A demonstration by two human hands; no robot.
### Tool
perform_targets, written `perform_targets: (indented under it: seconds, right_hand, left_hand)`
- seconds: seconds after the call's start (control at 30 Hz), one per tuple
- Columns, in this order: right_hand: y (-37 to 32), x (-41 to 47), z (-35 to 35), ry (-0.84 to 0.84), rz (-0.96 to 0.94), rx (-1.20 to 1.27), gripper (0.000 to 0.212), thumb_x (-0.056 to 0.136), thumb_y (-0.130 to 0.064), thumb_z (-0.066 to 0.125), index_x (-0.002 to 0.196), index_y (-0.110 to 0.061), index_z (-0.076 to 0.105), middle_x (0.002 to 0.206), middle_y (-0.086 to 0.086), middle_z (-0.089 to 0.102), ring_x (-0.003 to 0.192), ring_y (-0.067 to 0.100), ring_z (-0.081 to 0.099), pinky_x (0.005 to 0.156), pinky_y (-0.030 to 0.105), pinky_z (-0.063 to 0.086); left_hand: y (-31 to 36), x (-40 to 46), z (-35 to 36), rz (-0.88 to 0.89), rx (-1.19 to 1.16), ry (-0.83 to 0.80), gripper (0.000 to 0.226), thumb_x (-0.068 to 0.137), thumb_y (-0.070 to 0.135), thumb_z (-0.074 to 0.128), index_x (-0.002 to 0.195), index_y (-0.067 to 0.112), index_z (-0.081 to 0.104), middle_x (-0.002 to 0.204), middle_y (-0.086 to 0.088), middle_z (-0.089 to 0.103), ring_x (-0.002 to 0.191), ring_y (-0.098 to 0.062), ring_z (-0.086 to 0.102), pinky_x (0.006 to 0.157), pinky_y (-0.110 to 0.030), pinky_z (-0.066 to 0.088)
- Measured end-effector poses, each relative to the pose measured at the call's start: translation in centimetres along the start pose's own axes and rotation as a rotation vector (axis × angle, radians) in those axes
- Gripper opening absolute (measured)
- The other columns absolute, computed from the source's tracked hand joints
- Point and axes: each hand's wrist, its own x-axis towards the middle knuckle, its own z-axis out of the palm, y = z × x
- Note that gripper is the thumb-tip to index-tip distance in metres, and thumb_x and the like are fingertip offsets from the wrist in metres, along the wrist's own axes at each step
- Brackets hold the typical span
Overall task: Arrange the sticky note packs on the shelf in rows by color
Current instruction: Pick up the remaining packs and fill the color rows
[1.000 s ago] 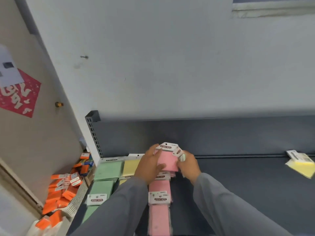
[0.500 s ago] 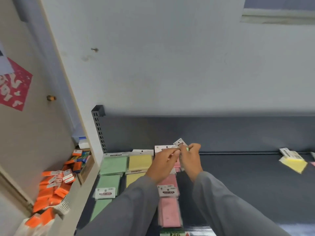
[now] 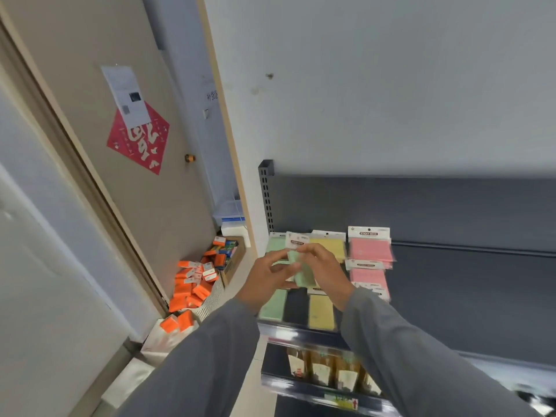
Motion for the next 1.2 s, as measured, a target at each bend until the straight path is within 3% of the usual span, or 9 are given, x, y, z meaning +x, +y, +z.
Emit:
perform_targets:
  seconds: [0.1, 0.23, 0.3, 0.4, 0.5, 0.63, 0.73, 0.87, 1.2]
  right_hand:
    - [1.5, -0.7, 1.2, -0.073, -0.055, -0.232, 0.038, 0.086, 0.008, 0.061, 0.116, -0.014, 0.065, 0.113, 0.004, 0.062, 0.086, 0.014, 0.062, 0.068, 0.017, 0.050]
    - [3.6, -1.2, 4.2, -0.072, -0.100, -0.619, 0.042, 0.088, -0.004, 0.068, 0.127, -0.021, 0.061, 0.122, 0.002, 0.053, 0.089, 0.011, 0.057, 0.070, 0.011, 0.048]
    - [4.6, -1.3, 5.9, -0.066, -0.096, -0.698, 0.043, 0.090, -0.007, 0.067, 0.129, -0.024, 0.060, 0.128, 0.004, 0.050, 0.102, 0.016, 0.058, 0.087, 0.020, 0.050]
    - [6.2, -1.7, 7.6, 0.006, -0.092, -0.844, 0.041, 0.093, -0.013, 0.062, 0.133, -0.024, 0.059, 0.141, 0.004, 0.044, 0.129, 0.026, 0.042, 0.112, 0.034, 0.035]
    - [7.0, -2.5, 8.3, 0.092, -0.102, -0.953, 0.040, 0.097, -0.020, 0.056, 0.137, -0.025, 0.055, 0.148, 0.002, 0.036, 0.133, 0.026, 0.031, 0.116, 0.034, 0.029]
    - [7.0, -3.5, 7.7, 0.202, -0.170, -1.033, 0.044, 0.099, -0.030, 0.050, 0.143, -0.025, 0.049, 0.149, 0.003, 0.037, 0.131, 0.026, 0.032, 0.114, 0.039, 0.031]
    - [6.2, -4.5, 4.9, 0.313, -0.215, -1.046, 0.045, 0.100, -0.034, 0.046, 0.145, -0.028, 0.046, 0.151, 0.003, 0.039, 0.137, 0.027, 0.033, 0.115, 0.043, 0.033]
    - [5.6, -6.3, -2.2, 0.457, -0.177, -1.094, 0.045, 0.101, -0.027, 0.045, 0.146, -0.025, 0.042, 0.151, 0.004, 0.040, 0.137, 0.028, 0.034, 0.114, 0.042, 0.034]
    - [6.5, -15.9, -26.7, 0.670, 0.083, -1.217, 0.057, 0.102, -0.032, 0.042, 0.155, -0.025, 0.025, 0.160, 0.013, 0.025, 0.146, 0.034, 0.022, 0.114, 0.050, 0.031]
  left_hand:
    - [-2.6, -0.9, -3.2, -0.009, 0.176, 0.039, 0.039, 0.089, 0.011, 0.073, 0.127, 0.016, 0.065, 0.105, -0.005, 0.072, 0.089, -0.019, 0.071, 0.071, -0.033, 0.061]
    - [-5.2, -1.8, -5.9, -0.031, 0.357, 0.011, 0.043, 0.090, 0.013, 0.072, 0.131, 0.016, 0.060, 0.099, -0.001, 0.067, 0.079, -0.008, 0.067, 0.072, -0.029, 0.060]
    - [-6.6, -2.1, -6.8, -0.011, 0.515, -0.007, 0.034, 0.092, 0.016, 0.070, 0.125, 0.020, 0.062, 0.094, 0.007, 0.060, 0.081, -0.007, 0.061, 0.081, -0.025, 0.054]
    - [-8.2, -2.3, -7.4, 0.006, 0.645, -0.024, 0.036, 0.093, 0.021, 0.067, 0.127, 0.023, 0.057, 0.107, 0.004, 0.050, 0.096, -0.011, 0.056, 0.091, -0.024, 0.052]
    - [-8.6, -2.4, -7.5, -0.015, 0.590, -0.030, 0.040, 0.095, 0.020, 0.064, 0.132, 0.027, 0.049, 0.113, 0.004, 0.047, 0.095, -0.008, 0.056, 0.079, -0.013, 0.052]
    - [-9.6, -2.4, -7.3, 0.028, 0.652, -0.001, 0.047, 0.096, 0.032, 0.061, 0.137, 0.042, 0.041, 0.118, 0.011, 0.060, 0.109, -0.013, 0.059, 0.095, -0.028, 0.053]
    - [-8.3, -1.5, -6.2, 0.146, 0.890, 0.167, 0.052, 0.098, 0.047, 0.051, 0.146, 0.035, 0.036, 0.139, 0.007, 0.055, 0.124, -0.018, 0.049, 0.105, -0.037, 0.042]
    - [-3.9, -0.2, 0.6, 0.338, 1.029, 0.109, 0.057, 0.100, 0.059, 0.035, 0.152, 0.037, 0.028, 0.163, 0.010, 0.025, 0.150, -0.021, 0.024, 0.121, -0.047, 0.018]
    - [0.4, 2.7, 30.0, 0.677, 1.210, -0.217, 0.056, 0.098, 0.057, 0.031, 0.147, 0.032, 0.044, 0.163, 0.004, 0.028, 0.147, -0.024, 0.031, 0.110, -0.053, 0.035]
